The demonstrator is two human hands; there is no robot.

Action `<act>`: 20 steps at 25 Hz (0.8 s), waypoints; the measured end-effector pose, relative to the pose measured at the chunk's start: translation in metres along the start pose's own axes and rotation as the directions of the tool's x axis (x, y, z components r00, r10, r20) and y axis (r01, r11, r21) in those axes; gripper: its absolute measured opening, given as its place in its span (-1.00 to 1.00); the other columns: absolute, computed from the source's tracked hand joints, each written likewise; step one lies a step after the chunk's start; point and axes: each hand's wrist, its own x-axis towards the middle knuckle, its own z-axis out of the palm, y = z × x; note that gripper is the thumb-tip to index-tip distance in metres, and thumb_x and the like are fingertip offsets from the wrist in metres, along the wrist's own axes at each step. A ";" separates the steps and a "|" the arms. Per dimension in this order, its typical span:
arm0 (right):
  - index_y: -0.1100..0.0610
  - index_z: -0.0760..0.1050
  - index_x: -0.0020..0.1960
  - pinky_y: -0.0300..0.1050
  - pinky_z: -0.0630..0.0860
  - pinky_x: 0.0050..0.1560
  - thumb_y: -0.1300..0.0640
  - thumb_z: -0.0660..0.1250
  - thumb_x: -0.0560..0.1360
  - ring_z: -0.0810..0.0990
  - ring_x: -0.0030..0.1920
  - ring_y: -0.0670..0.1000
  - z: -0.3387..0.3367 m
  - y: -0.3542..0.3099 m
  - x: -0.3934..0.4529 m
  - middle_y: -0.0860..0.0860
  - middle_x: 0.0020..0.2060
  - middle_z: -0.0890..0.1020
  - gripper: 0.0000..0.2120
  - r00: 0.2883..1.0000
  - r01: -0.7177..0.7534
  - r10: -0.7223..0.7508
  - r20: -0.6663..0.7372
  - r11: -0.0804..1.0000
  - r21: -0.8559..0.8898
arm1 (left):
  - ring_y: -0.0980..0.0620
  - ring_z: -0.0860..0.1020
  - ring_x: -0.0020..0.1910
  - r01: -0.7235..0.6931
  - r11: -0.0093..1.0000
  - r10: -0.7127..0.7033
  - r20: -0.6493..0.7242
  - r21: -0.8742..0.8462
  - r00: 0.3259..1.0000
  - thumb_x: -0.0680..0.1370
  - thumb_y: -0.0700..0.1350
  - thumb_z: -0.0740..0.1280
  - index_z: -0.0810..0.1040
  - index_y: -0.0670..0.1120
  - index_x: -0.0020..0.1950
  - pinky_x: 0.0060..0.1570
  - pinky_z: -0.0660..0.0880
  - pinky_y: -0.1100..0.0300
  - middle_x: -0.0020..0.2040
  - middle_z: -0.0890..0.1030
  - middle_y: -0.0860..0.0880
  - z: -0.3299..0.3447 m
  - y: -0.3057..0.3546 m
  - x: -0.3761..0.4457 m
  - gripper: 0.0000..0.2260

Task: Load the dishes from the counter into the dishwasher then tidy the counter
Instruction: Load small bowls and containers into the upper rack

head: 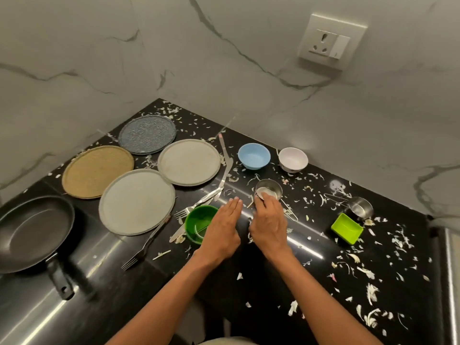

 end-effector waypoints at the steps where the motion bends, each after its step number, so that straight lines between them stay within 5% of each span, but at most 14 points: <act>1: 0.19 0.56 0.20 0.00 0.50 0.12 0.33 0.38 0.34 0.54 0.12 0.15 -0.005 0.009 0.003 0.14 0.11 0.59 -0.58 0.998 -0.058 0.058 -0.001 0.997 -0.045 | 0.08 0.02 0.59 -0.027 1.000 0.027 0.029 0.002 0.999 0.53 -0.36 0.16 0.10 -0.11 0.61 0.56 -0.10 0.21 0.61 0.11 -0.05 0.004 0.005 0.008 -0.35; 8: 0.18 0.63 -0.09 0.02 0.49 -0.17 0.34 0.36 0.45 0.55 -0.15 0.12 -0.013 0.059 -0.001 0.08 -0.20 0.55 -0.88 0.964 -0.207 0.235 0.125 0.958 -0.198 | 0.06 0.02 0.59 -0.091 0.996 0.092 0.157 -0.010 0.983 0.55 -0.34 0.19 0.04 -0.08 0.62 0.44 -0.20 0.32 0.62 0.10 -0.04 0.018 0.024 0.031 -0.33; 14: 0.15 0.56 -0.20 -0.20 0.37 -0.37 0.25 0.32 0.59 0.50 -0.39 -0.03 -0.027 0.070 -0.028 -0.01 -0.34 0.55 -0.81 0.980 -0.200 0.200 0.012 0.976 0.081 | 0.10 0.09 0.57 -0.125 0.986 0.139 0.131 -0.112 0.982 0.53 -0.34 0.27 0.10 -0.05 0.61 0.48 -0.08 0.32 0.60 0.17 -0.02 0.026 0.022 0.033 -0.31; 20: 0.12 0.64 -0.08 -0.06 0.59 -0.36 0.19 0.27 0.59 0.62 -0.35 -0.12 -0.068 0.063 -0.069 -0.04 -0.33 0.63 -0.83 0.971 -0.222 0.240 -0.006 0.907 0.357 | 0.11 0.12 0.57 -0.208 0.960 0.234 0.128 -0.189 0.964 0.48 -0.25 0.43 0.16 -0.05 0.60 0.55 0.13 0.07 0.59 0.20 -0.01 0.033 0.031 0.018 -0.24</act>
